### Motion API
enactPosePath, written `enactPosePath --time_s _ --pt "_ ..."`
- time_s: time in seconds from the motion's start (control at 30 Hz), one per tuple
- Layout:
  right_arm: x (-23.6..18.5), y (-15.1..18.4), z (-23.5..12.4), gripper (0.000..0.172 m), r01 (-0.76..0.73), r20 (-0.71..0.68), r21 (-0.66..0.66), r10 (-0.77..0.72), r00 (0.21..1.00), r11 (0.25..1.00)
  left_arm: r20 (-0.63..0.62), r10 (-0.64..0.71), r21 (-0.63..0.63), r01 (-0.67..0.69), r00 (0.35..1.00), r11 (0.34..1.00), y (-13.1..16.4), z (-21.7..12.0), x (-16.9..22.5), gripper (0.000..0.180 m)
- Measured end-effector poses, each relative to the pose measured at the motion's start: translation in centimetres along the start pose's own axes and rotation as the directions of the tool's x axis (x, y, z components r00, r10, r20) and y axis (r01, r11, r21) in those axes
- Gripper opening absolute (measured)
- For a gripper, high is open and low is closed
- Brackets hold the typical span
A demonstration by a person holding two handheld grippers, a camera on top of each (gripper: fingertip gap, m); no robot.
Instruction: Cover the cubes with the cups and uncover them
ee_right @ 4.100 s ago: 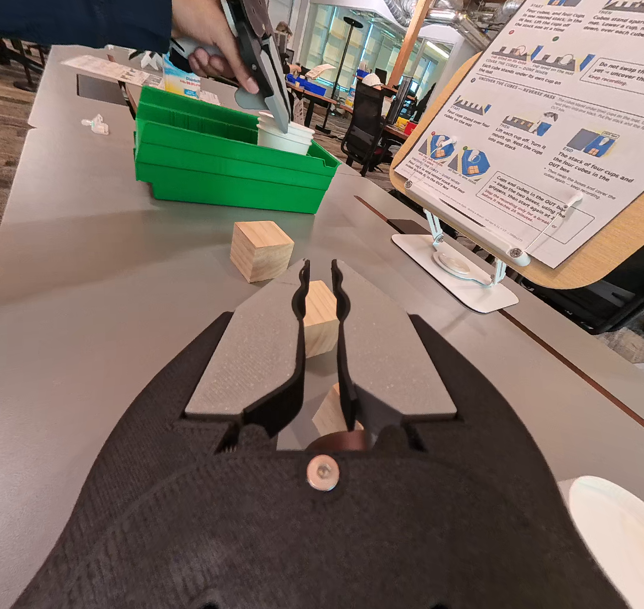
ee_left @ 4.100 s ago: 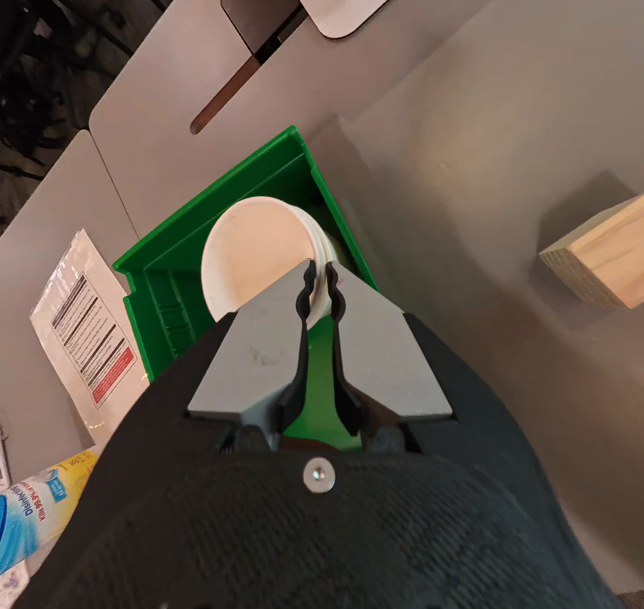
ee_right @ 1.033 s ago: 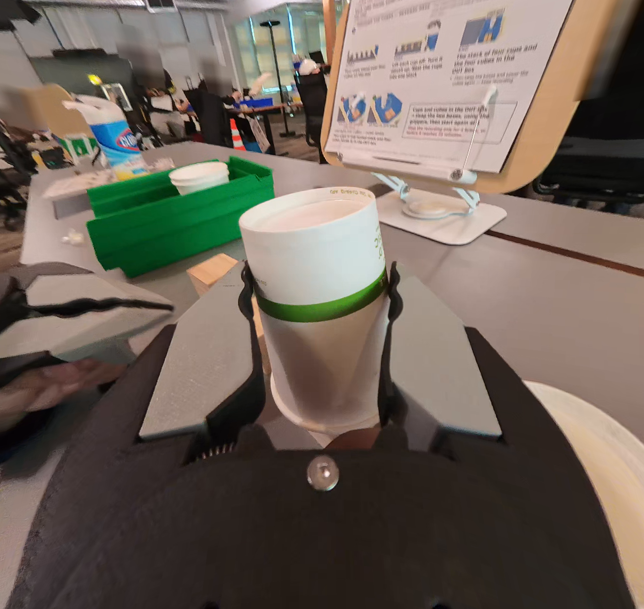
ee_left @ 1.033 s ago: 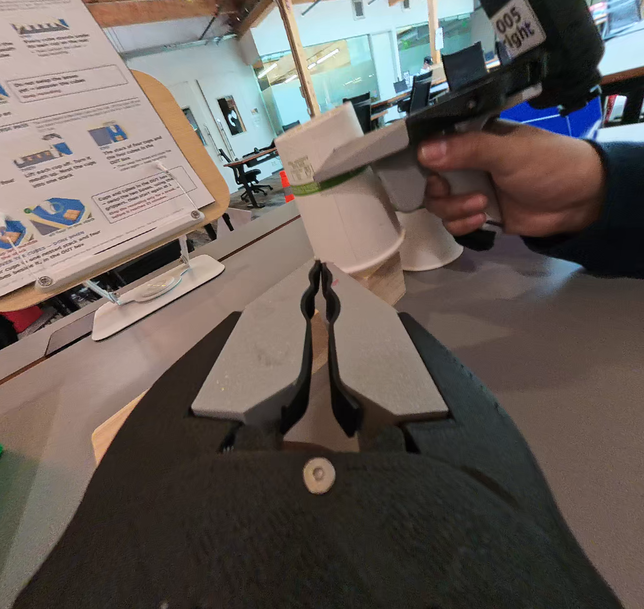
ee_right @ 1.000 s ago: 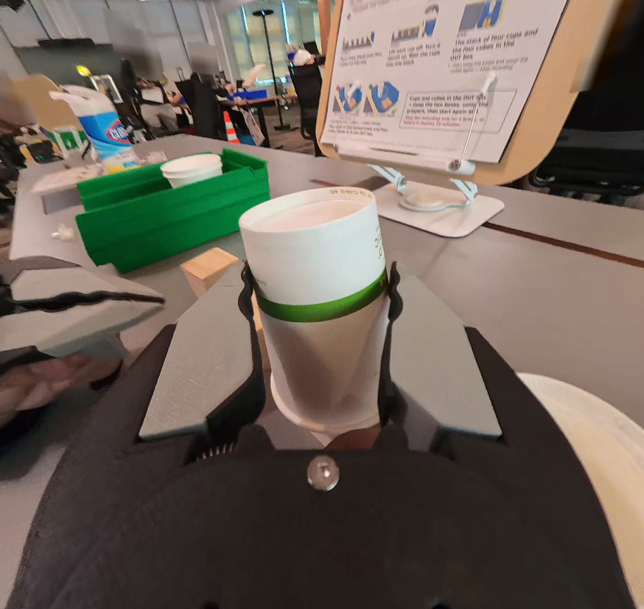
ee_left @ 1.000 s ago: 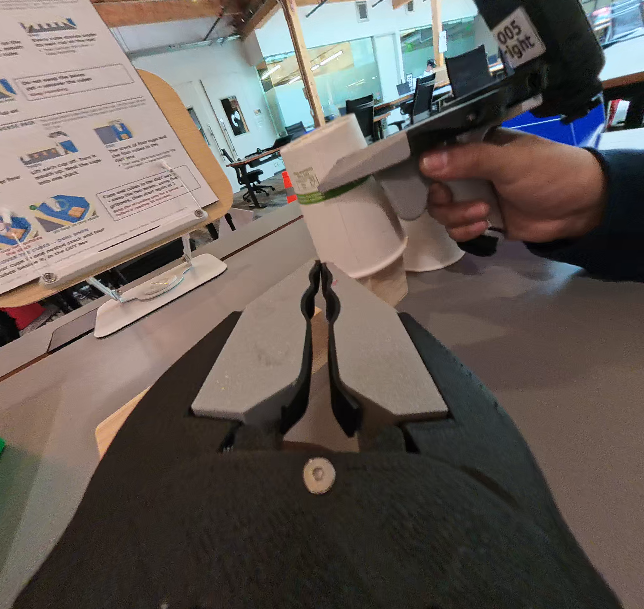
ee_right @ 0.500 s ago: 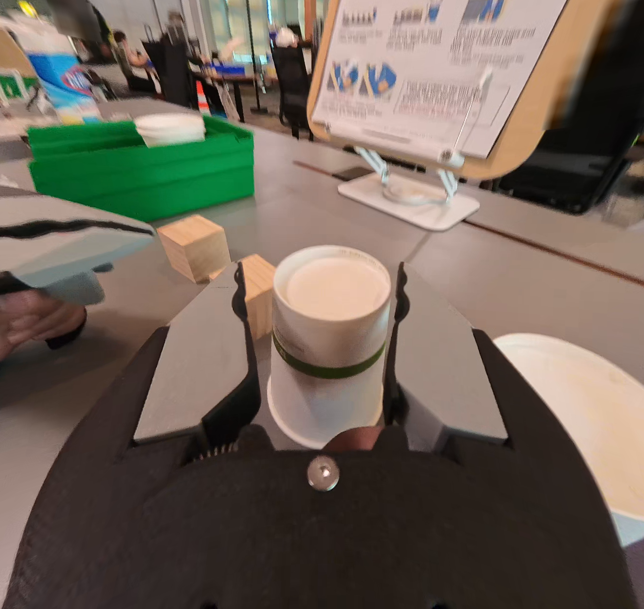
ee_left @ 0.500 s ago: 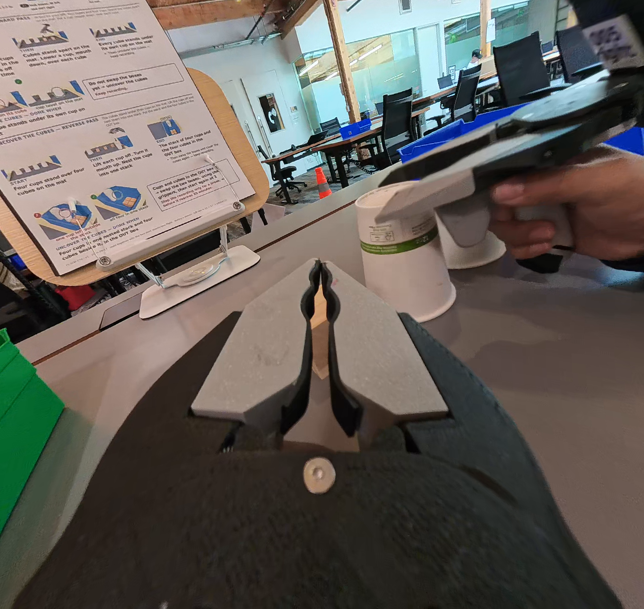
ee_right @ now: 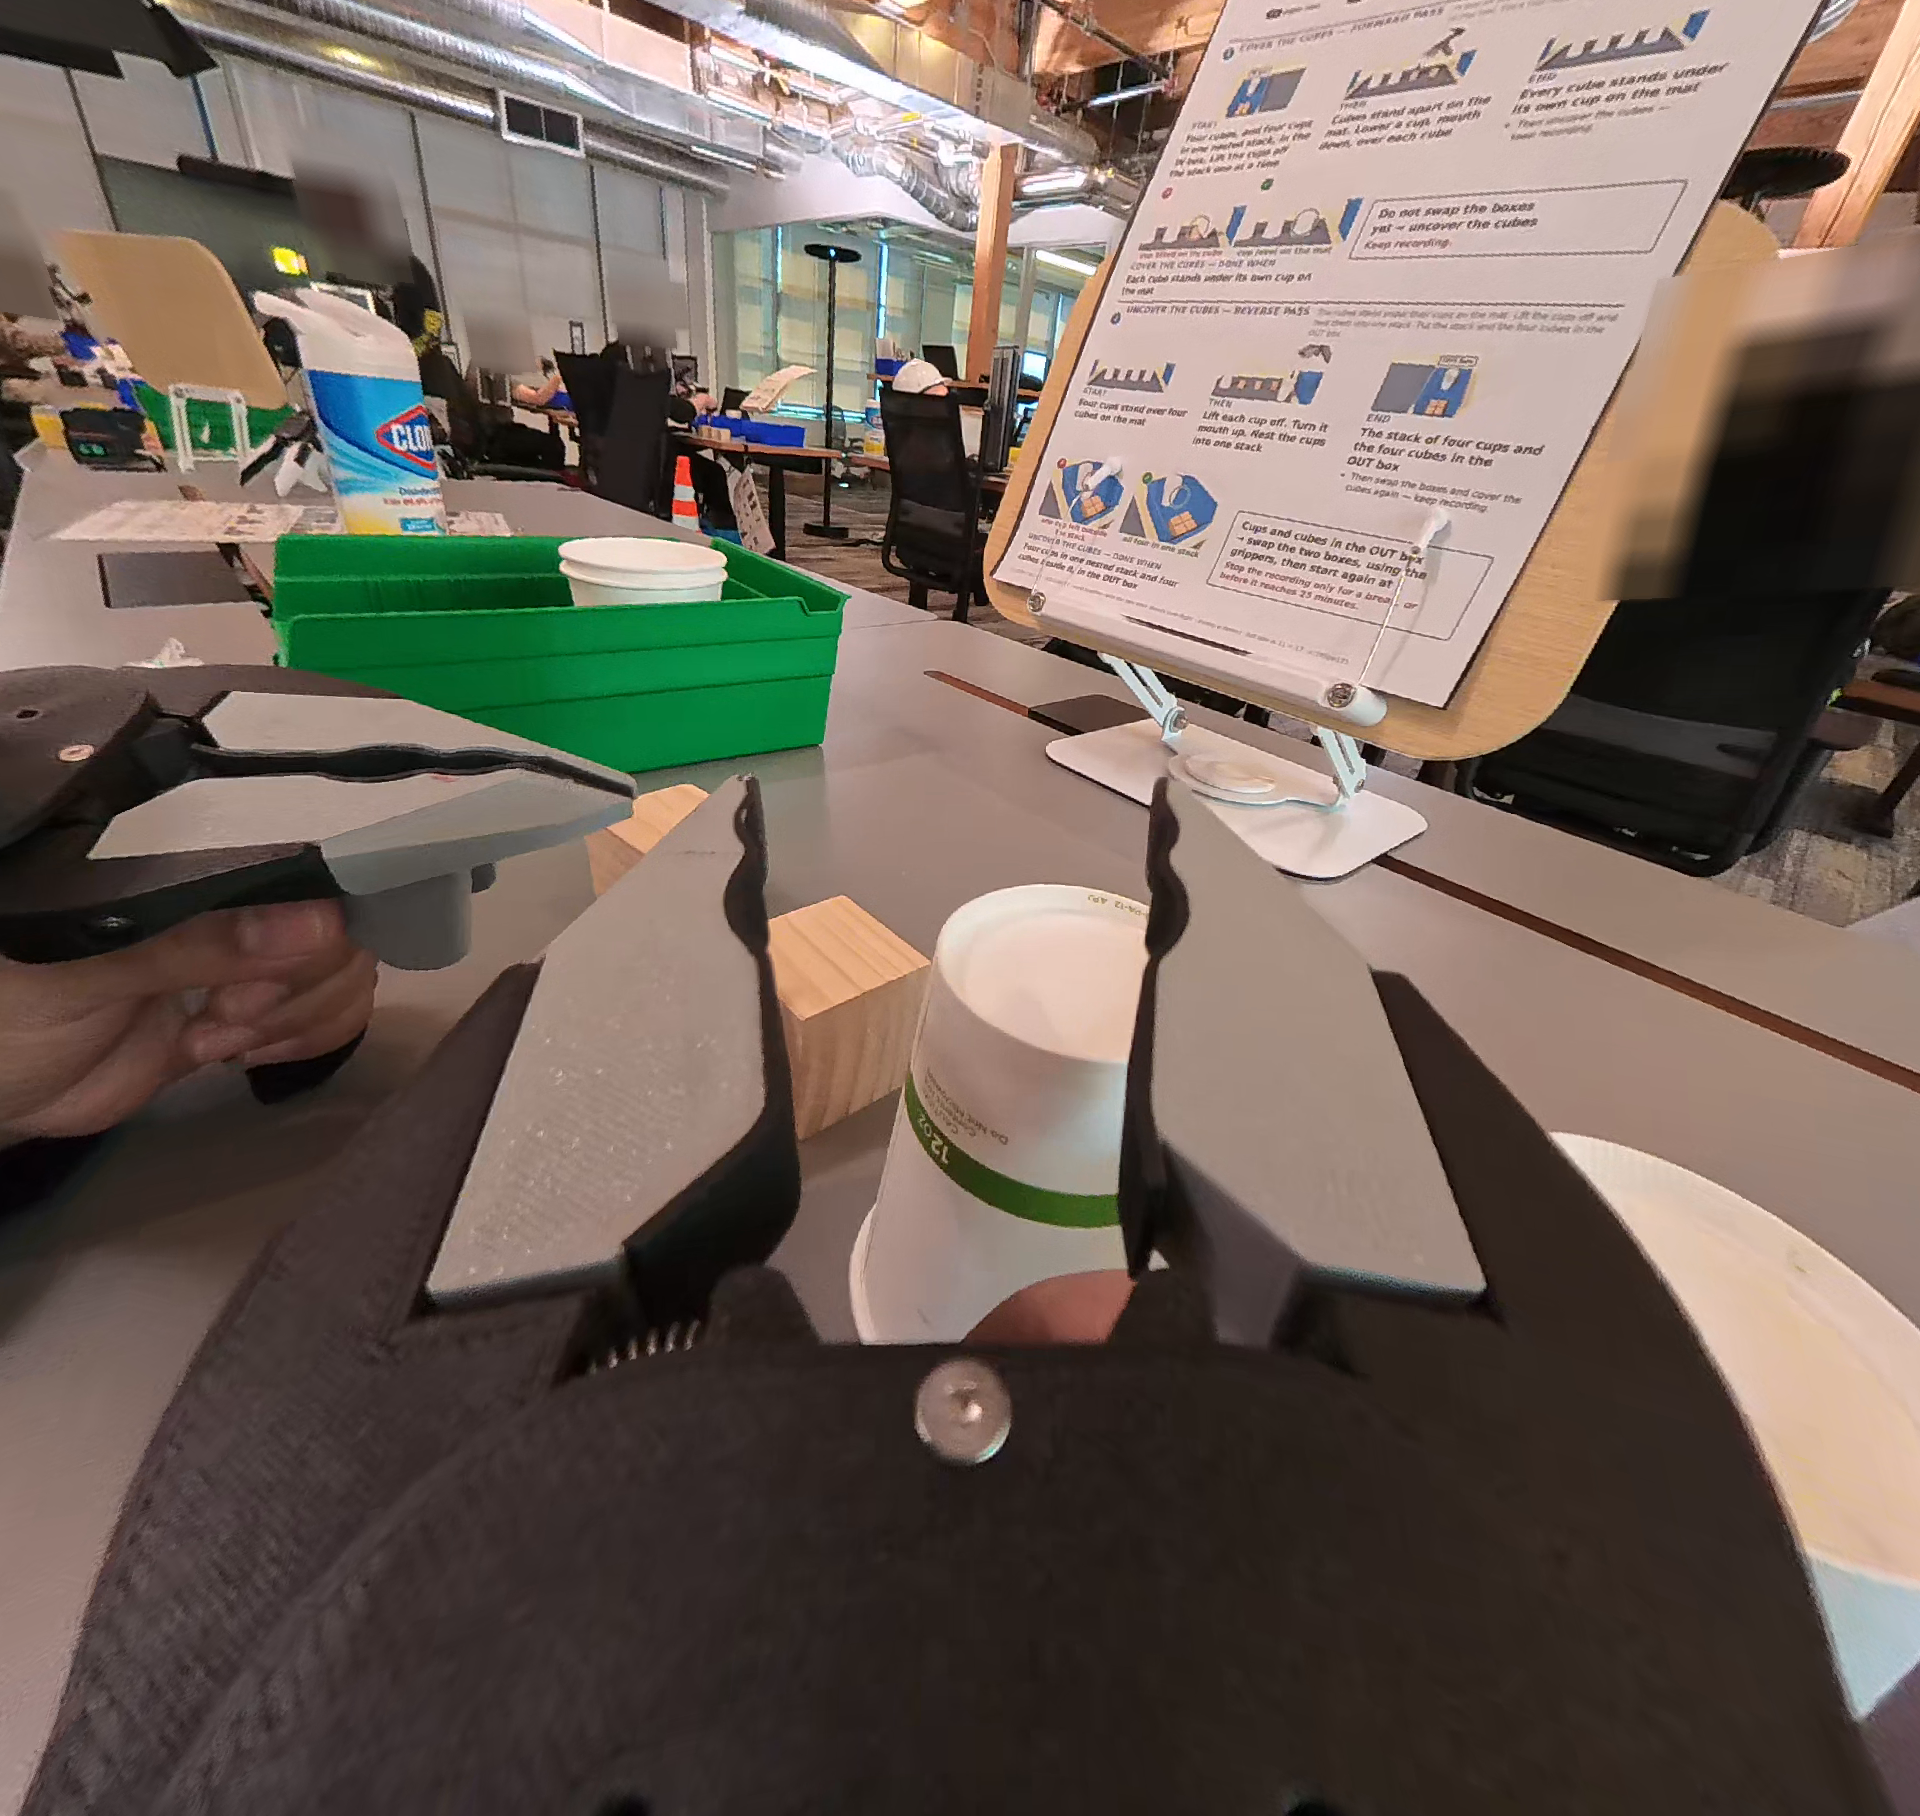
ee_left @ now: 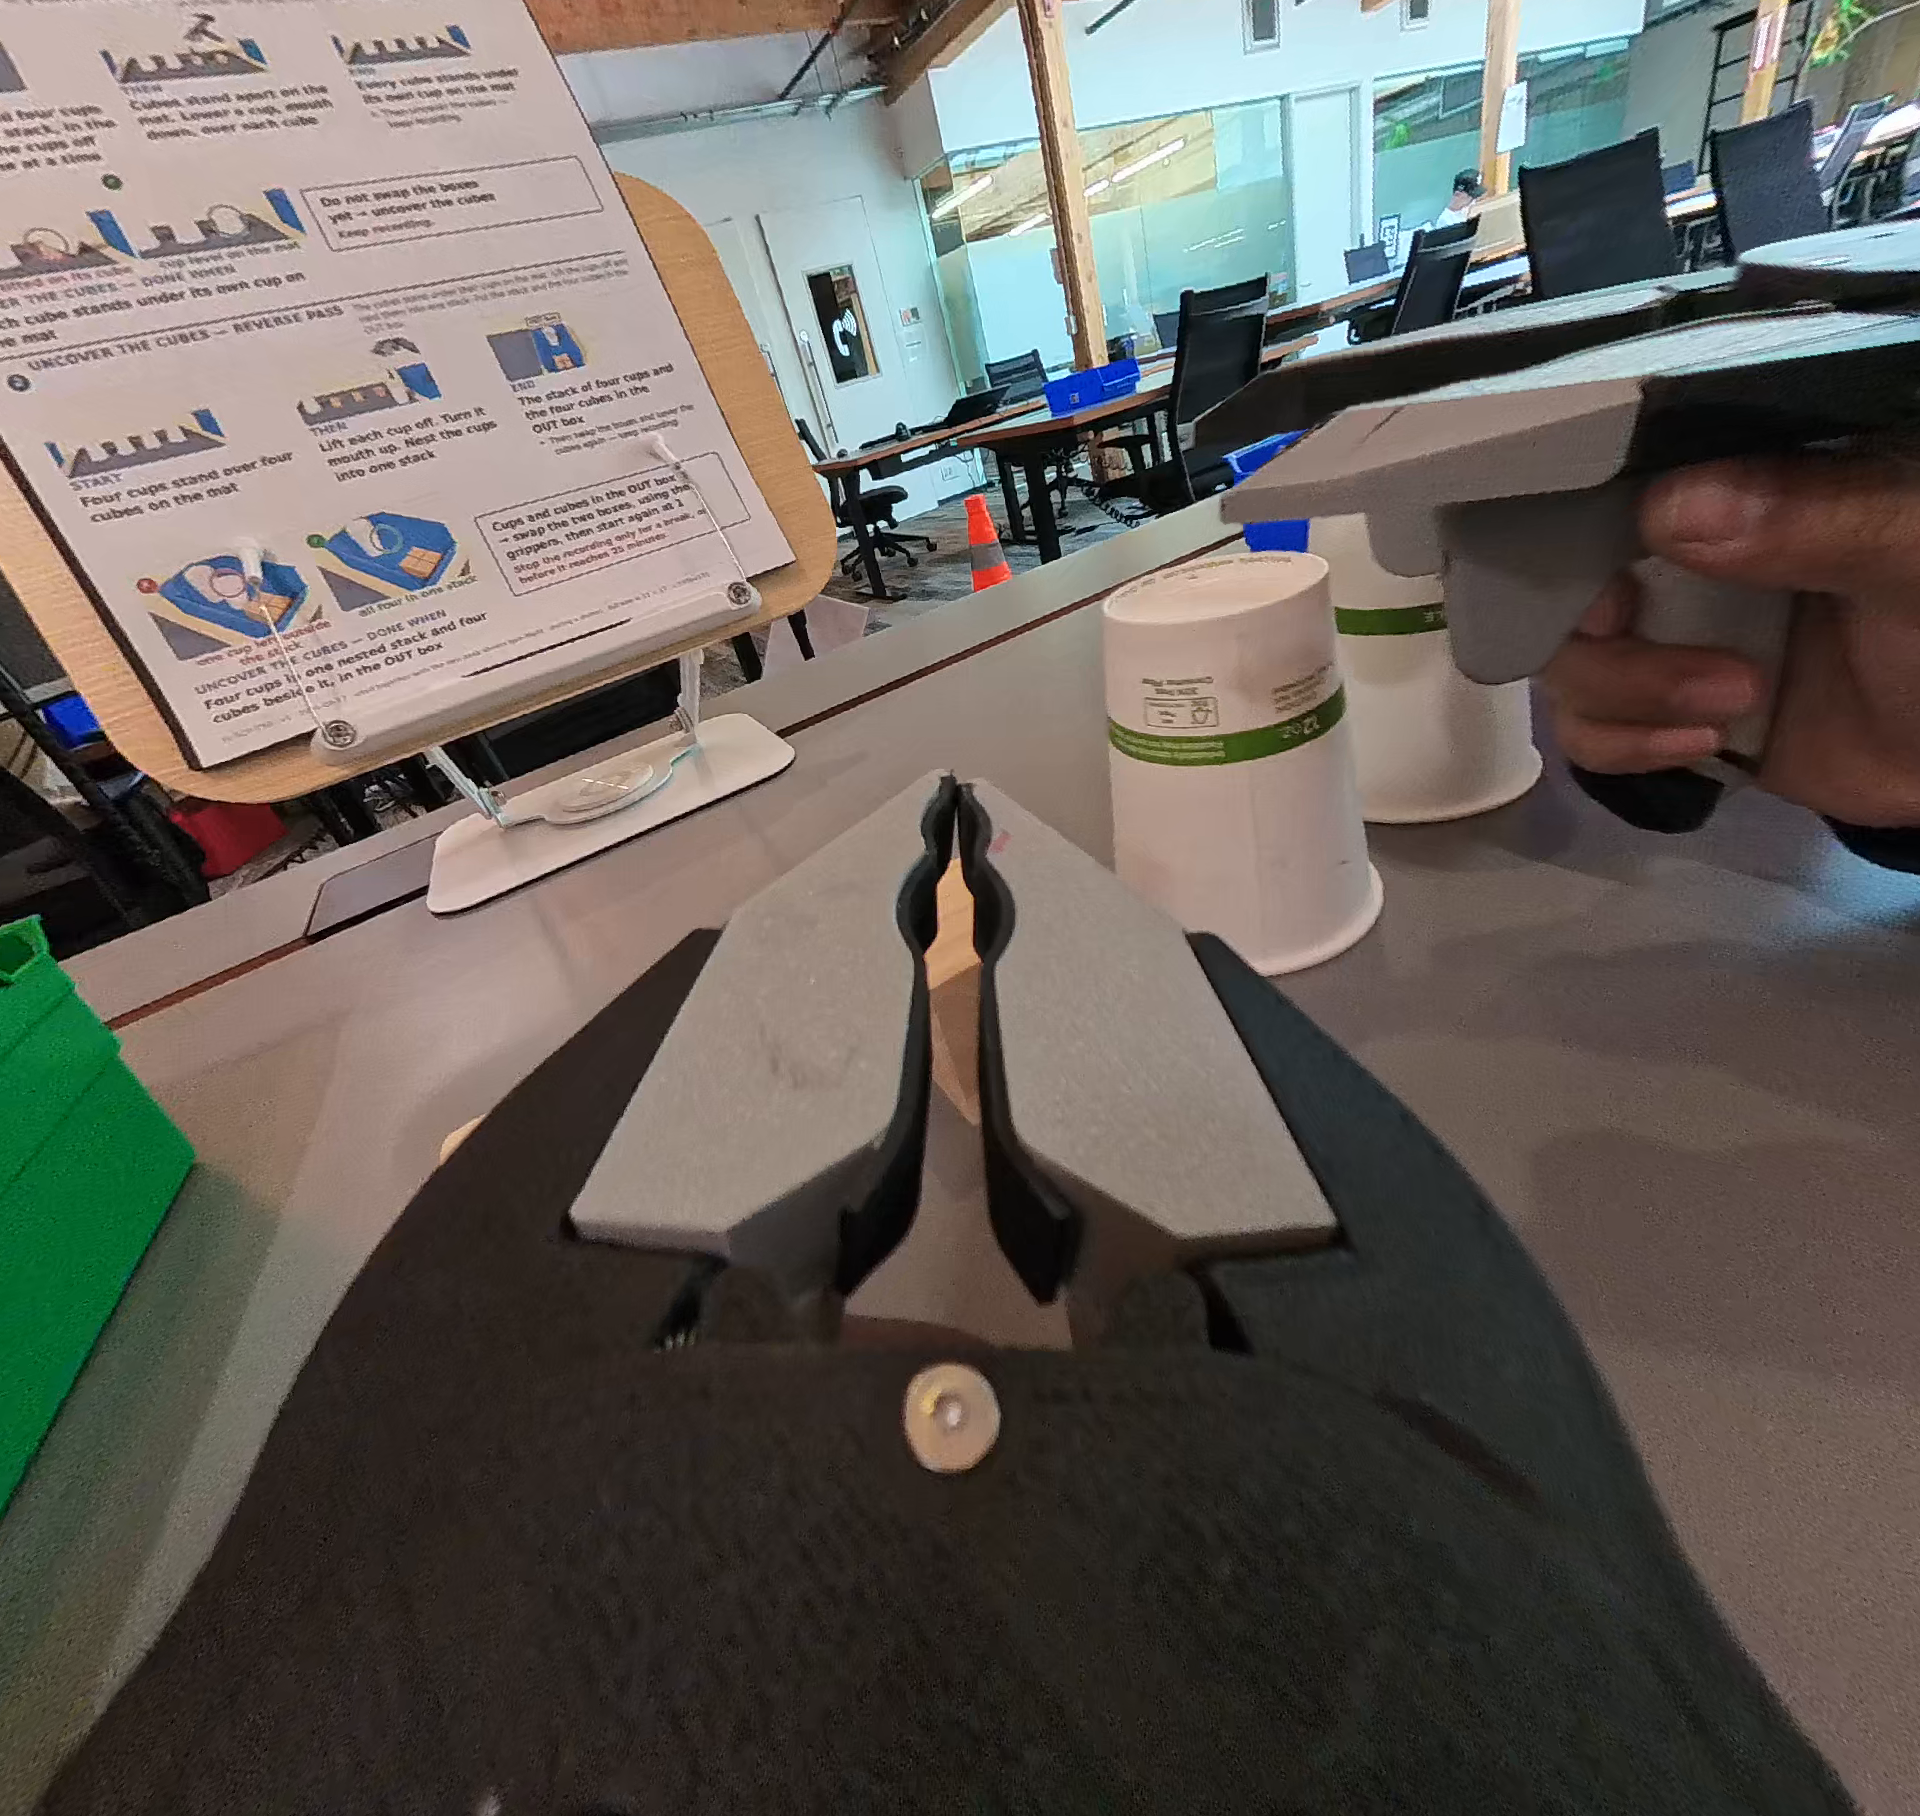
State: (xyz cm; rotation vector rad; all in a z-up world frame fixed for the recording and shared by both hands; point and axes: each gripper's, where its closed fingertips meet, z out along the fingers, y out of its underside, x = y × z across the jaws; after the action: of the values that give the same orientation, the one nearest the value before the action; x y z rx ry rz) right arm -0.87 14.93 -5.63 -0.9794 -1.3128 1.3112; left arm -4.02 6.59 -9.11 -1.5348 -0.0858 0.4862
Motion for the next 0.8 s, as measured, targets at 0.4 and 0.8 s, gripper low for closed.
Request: enactPosePath --time_s 0.4,0.8 --pt "-0.2 -0.2 -0.1 0.064 -0.028 0.022 0.004 0.028 0.999 1.0 0.046 -0.049 0.0 0.049 0.998 0.999 -0.1 -0.9 -0.1 0.0" --pt "-1.1 -0.1 0.1 0.059 -0.015 0.048 -0.013 0.016 0.999 1.0 0.132 -0.072 -0.186 0.096 0.989 0.978 -6.0 -5.8 -12.3 0.006"
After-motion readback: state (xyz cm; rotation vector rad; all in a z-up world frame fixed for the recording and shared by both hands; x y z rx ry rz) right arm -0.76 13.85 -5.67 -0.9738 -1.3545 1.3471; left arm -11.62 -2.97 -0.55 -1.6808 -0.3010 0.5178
